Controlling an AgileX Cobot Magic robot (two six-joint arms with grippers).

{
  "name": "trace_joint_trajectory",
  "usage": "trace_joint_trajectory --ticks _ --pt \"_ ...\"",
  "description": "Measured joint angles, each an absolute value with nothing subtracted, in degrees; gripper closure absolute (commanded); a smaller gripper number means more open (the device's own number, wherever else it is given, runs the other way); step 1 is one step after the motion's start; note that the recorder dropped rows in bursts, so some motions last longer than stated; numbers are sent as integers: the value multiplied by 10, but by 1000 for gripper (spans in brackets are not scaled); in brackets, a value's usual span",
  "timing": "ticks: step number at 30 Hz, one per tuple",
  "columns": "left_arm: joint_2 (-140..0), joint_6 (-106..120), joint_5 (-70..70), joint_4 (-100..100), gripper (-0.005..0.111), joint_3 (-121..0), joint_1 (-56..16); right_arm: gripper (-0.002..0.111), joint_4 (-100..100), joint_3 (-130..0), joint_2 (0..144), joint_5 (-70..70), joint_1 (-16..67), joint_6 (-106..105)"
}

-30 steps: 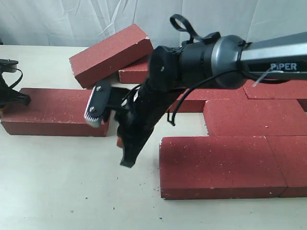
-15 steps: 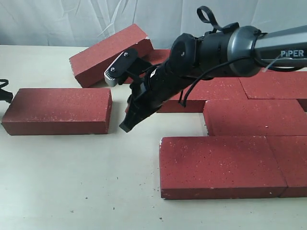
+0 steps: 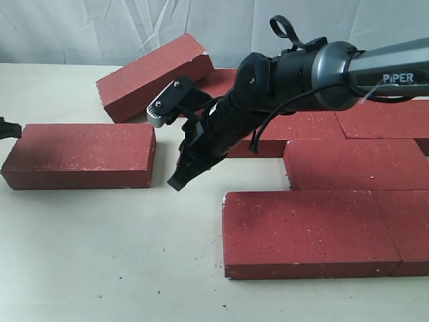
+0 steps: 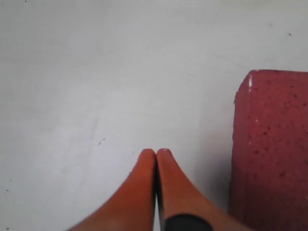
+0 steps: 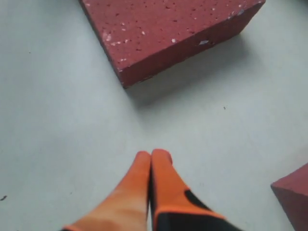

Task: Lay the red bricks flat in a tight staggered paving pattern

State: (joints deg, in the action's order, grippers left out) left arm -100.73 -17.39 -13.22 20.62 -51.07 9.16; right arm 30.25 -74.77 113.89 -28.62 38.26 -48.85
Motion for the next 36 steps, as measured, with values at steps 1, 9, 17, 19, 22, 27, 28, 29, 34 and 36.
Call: trace_joint_trajectory --ticks 1,9,17,19,22,27,28,29,34,36 --pt "-1012 -174 -124 203 107 -510 94 109 303 -754 1142 -284 382 -483" --pt "-1046 -155 -120 191 107 -531 95 109 226 -889 1208 -350 379 -351" --pt "-1059 -8 -169 56 107 -562 96 109 104 -991 1267 -437 379 -203" --pt "-1061 54 -172 -4 107 -562 96 109 102 -1005 1277 -443 379 -199" --pt "-1072 136 -172 -95 107 -566 96 109 100 -1021 1288 -444 379 -197" --pt "-1085 190 -170 -154 107 -567 96 109 100 -1027 1315 -428 380 -195" --pt "-1086 192 -167 -157 107 -567 96 109 100 -1027 1321 -423 380 -195" --pt "-1086 195 -164 -161 107 -567 96 109 100 -1027 1326 -416 381 -194" --pt "-1086 200 -158 -168 107 -568 96 109 113 -1027 1340 -376 390 -194" --pt "-1086 201 -158 -168 107 -568 96 109 127 -1029 1340 -347 400 -194"
